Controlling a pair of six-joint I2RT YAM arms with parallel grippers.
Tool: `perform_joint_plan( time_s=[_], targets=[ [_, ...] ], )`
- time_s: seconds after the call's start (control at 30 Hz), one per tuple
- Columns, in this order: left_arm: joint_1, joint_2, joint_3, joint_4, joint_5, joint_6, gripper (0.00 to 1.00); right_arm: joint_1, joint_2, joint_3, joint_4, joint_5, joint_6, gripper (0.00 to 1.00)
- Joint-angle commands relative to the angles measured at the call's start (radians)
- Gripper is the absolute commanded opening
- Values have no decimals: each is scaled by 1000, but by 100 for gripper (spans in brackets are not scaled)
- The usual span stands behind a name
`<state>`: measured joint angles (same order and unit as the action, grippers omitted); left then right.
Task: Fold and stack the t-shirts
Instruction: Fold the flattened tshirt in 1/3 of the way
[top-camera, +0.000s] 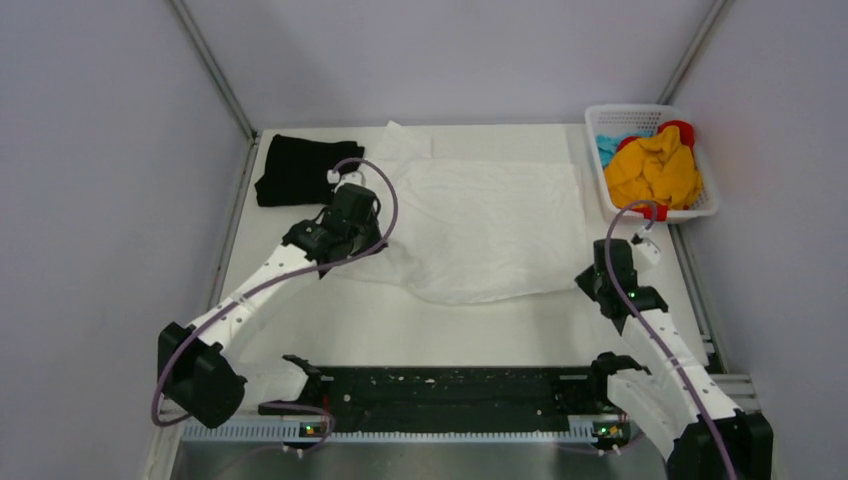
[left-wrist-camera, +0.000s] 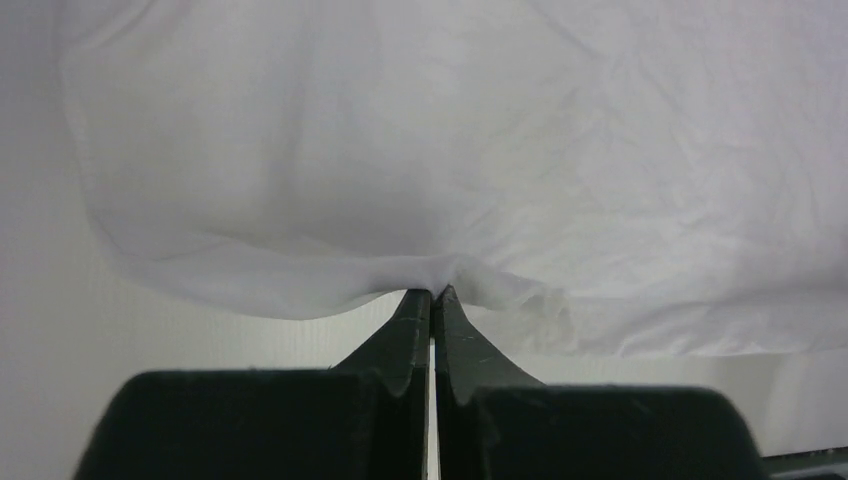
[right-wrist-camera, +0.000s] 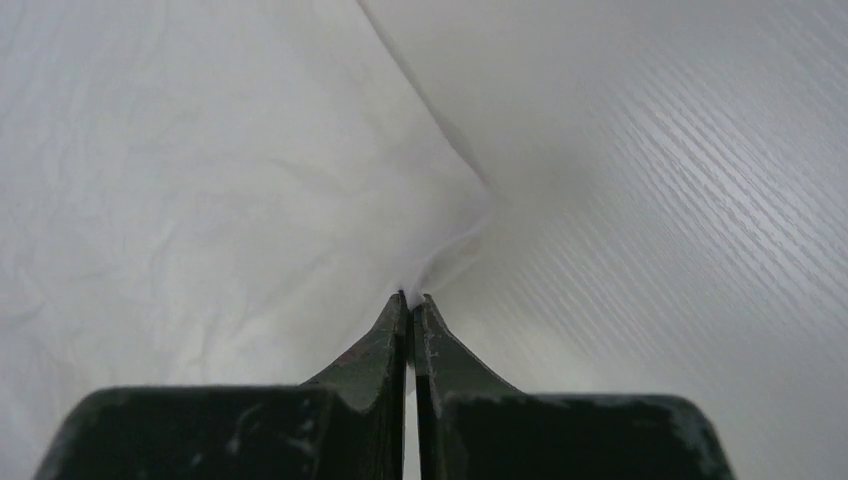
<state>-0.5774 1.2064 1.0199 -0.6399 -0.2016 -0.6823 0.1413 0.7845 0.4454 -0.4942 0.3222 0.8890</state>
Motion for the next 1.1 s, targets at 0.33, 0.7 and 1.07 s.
perform_joint_plan(
  time_s=[0.33, 0.7, 1.07],
  targets=[
    [193, 230, 297, 127, 18, 192, 0, -28, 310, 238, 196, 93, -131, 0],
    [247, 412, 423, 207, 74, 330, 0, -53, 501, 340, 268, 86, -165, 0],
    [338, 763, 736, -1, -89, 264, 58, -67, 763, 536, 270, 77, -194, 51]
  ],
)
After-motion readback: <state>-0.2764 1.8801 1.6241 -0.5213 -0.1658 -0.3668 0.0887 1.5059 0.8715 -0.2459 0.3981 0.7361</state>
